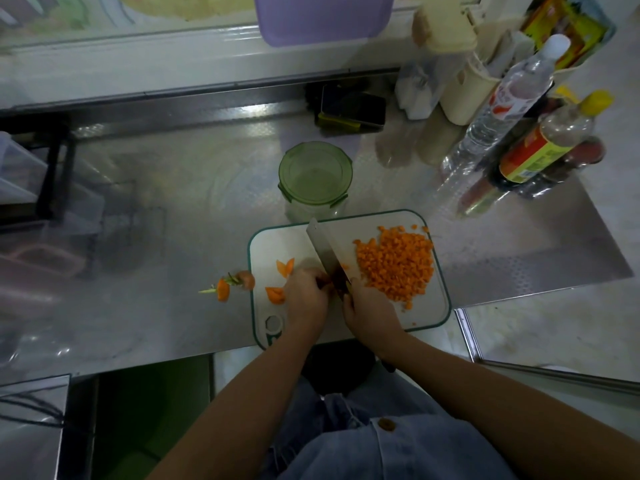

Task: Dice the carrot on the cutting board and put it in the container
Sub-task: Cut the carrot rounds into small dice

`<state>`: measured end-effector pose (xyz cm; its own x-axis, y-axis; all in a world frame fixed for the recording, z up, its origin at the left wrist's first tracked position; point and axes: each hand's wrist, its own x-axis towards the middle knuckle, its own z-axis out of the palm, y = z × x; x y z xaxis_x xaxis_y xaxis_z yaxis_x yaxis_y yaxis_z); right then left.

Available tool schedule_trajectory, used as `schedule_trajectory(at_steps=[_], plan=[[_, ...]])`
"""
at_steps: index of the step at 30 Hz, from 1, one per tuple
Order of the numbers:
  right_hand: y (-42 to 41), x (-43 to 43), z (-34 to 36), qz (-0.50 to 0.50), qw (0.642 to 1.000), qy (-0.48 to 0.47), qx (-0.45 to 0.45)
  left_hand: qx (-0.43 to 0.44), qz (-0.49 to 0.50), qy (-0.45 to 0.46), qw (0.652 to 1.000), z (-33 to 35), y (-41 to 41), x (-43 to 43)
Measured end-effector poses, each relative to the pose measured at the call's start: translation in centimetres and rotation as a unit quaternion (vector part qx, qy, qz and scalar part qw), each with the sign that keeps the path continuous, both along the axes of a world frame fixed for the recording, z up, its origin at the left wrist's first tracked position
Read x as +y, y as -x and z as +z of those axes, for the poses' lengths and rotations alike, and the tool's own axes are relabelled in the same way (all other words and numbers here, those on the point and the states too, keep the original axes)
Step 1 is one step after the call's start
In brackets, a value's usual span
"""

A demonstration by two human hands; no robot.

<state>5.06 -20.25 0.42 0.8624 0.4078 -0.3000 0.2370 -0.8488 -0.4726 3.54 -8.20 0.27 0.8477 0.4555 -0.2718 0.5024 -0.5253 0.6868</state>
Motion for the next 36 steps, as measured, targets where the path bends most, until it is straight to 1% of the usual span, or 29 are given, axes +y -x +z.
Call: schedule_trajectory(at_steps=[5, 10, 12, 15, 19, 23, 32, 36], plan=[[-0.5, -0.7, 0.0, -0.02, 0.999, -0.03, -0.013, 0.015, 0.015, -0.009, 1.0, -0.5, 0.2, 0.0], [-0.9, -1.9, 0.6, -0.036, 0.998, -0.045, -0.021, 0.004, 0.013, -0.006, 1.0, -0.5, 0.6, 0.1], [-0.8, -2.1, 0.9, -0.025, 0.998, -0.053, -0.028, -0.001, 0.013, -0.006, 1.0, -0.5, 0.9, 0.0], [-0.5, -1.8, 1.3, 0.018, 0.998, -0.054, -0.033, 0.007, 0.016, -0.003, 1.0, -0.3, 1.3, -0.2], [-0.3, -1.4, 1.4, 0.058, 0.997, -0.027, -0.04, 0.012, 0.038, 0.016, 0.999, -0.3, 1.5, -0.3], [-0.2, -1.2, 1.0, 0.076, 0.997, -0.007, -0.031, 0.006, 0.057, 0.012, 0.998, -0.6, 1.4, -0.3], [-0.5, -0.5, 0.1, 0.079, 0.996, -0.004, -0.03, -0.015, 0.068, 0.016, 0.997, -1.0, 1.5, -0.4], [-0.9, -0.9, 0.0, 0.033, 0.999, -0.026, -0.024, -0.009, 0.047, 0.007, 0.999, -0.8, 1.5, -0.2]])
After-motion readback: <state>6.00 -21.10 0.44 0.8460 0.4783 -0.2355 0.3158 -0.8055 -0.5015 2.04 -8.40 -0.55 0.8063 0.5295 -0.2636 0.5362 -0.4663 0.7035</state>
